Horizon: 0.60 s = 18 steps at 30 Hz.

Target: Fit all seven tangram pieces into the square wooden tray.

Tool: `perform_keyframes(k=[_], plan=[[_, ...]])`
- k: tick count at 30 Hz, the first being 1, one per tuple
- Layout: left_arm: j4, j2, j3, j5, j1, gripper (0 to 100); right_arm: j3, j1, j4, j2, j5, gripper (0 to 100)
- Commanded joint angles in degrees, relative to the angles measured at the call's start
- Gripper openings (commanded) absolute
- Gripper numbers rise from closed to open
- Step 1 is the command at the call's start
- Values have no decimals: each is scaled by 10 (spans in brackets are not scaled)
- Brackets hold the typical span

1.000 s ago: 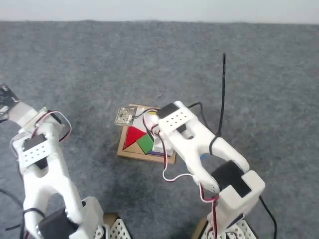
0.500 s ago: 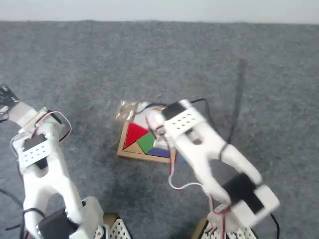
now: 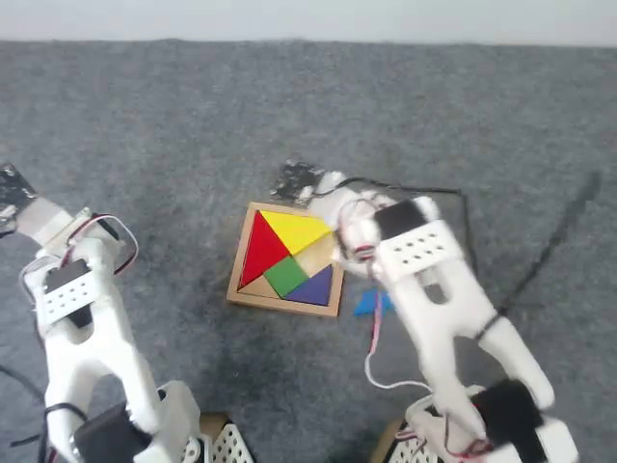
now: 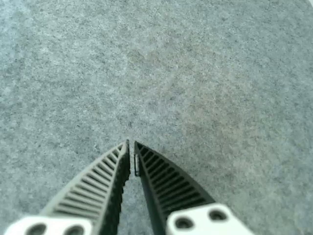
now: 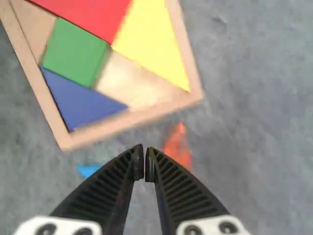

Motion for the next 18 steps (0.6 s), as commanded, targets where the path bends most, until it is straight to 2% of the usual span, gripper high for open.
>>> perform_keyframes(k=[1, 5, 8, 14, 18], plan=[[-4, -25, -25, 2, 4, 13, -4, -44, -73, 46, -62, 9], [-4, -25, -25, 2, 4, 13, -4, -63, -137, 120, -79, 9], [-4, -25, -25, 2, 3, 13, -4, -56, -143, 154, -76, 9], [-4, -25, -25, 2, 3, 13, -4, -32, -112, 167, -72, 9], [-4, -25, -26, 2, 2, 13, -4, -31, -67, 172, -13, 8]])
